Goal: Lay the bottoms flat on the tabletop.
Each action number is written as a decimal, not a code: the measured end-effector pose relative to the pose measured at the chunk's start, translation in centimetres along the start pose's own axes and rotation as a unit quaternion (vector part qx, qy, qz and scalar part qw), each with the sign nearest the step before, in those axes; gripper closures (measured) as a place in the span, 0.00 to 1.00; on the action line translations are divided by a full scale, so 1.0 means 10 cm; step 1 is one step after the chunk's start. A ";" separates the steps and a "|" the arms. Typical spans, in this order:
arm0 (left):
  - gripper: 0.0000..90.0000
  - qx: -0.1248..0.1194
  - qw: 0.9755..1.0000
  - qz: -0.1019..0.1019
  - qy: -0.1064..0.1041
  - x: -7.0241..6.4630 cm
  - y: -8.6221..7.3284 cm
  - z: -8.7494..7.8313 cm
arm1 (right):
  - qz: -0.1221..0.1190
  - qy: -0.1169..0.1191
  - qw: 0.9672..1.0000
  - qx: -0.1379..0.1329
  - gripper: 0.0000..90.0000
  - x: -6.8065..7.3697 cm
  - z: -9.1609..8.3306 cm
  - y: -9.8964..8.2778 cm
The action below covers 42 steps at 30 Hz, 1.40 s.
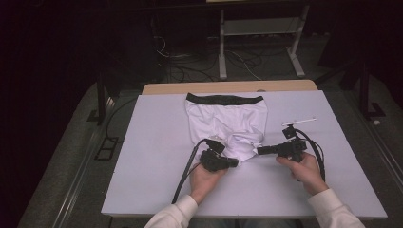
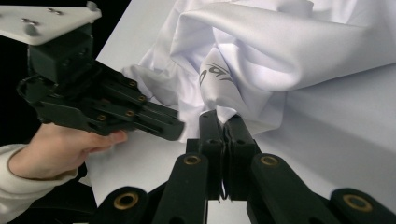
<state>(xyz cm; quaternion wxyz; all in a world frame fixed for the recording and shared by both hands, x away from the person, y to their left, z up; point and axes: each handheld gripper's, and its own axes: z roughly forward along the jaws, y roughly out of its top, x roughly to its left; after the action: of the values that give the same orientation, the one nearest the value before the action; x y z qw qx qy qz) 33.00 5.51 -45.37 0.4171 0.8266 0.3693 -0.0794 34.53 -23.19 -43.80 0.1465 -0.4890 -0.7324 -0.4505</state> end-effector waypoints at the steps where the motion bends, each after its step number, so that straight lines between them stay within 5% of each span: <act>1: 0.99 -0.003 1.000 0.000 -0.004 -0.01 0.00 -0.05 | 0.001 0.000 1.000 0.000 0.96 0.00 -0.01 0.00; 8: 0.99 -0.042 0.998 -0.020 -0.037 -0.03 -0.06 -0.41 | 0.021 0.007 1.000 -0.009 0.96 -0.09 -0.29 -0.13; 13: 0.99 -0.044 0.997 -0.026 -0.058 -0.08 -0.16 -0.47 | 0.034 0.017 0.999 -0.018 0.96 -0.15 -0.53 -0.28; 22: 0.99 -0.001 0.997 0.023 -0.074 -0.41 -0.28 -0.36 | 0.050 0.027 0.998 0.018 0.96 -0.21 -0.74 -0.60; 30: 0.99 0.052 0.992 0.073 -0.084 -0.65 -0.38 -0.19 | 0.058 0.017 0.997 0.043 0.96 -0.21 -0.86 -0.85; 42: 0.99 0.076 0.989 0.094 -0.089 -0.80 -0.32 0.13 | 0.075 -0.009 0.996 0.037 0.96 -0.34 -1.07 -0.97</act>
<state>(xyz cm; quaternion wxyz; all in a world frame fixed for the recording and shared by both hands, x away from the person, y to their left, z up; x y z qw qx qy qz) 25.32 1.37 -44.74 0.3895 0.8767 0.2447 -0.1410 25.52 -34.91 -45.11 0.1912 -0.5407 -0.7115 -0.4061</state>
